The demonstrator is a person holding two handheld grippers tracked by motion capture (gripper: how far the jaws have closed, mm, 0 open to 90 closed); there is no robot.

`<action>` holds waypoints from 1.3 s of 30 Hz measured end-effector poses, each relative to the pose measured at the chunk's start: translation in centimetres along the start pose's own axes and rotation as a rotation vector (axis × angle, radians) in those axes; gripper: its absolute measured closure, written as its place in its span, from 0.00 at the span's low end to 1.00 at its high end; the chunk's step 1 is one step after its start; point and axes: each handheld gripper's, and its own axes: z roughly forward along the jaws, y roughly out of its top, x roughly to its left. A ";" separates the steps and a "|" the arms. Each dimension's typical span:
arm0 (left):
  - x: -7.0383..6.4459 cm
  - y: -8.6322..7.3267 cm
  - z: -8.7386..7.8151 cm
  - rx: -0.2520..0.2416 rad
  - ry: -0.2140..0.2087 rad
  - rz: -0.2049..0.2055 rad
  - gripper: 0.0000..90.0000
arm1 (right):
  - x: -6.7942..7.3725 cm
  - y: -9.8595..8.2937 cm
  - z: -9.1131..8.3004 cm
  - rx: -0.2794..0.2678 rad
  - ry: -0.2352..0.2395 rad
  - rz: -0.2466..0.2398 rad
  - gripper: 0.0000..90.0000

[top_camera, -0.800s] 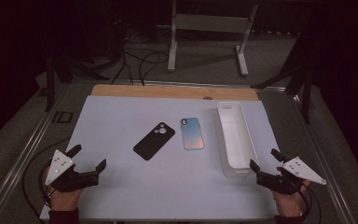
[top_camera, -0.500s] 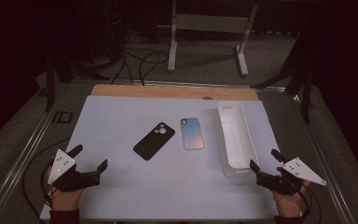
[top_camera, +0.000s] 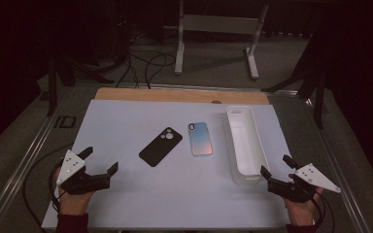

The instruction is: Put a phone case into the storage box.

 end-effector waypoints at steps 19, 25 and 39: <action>-2.7 3.5 5.9 0.025 -0.088 0.049 0.00 | -0.1 -0.1 0.1 0.004 -0.004 0.002 0.11; -3.8 4.3 8.1 0.040 -0.113 0.061 0.00 | -0.1 0.0 0.1 0.004 -0.005 0.002 0.11; -6.8 6.2 12.4 0.059 -0.170 0.095 0.00 | -0.2 0.0 -0.1 -0.002 -0.006 0.003 0.11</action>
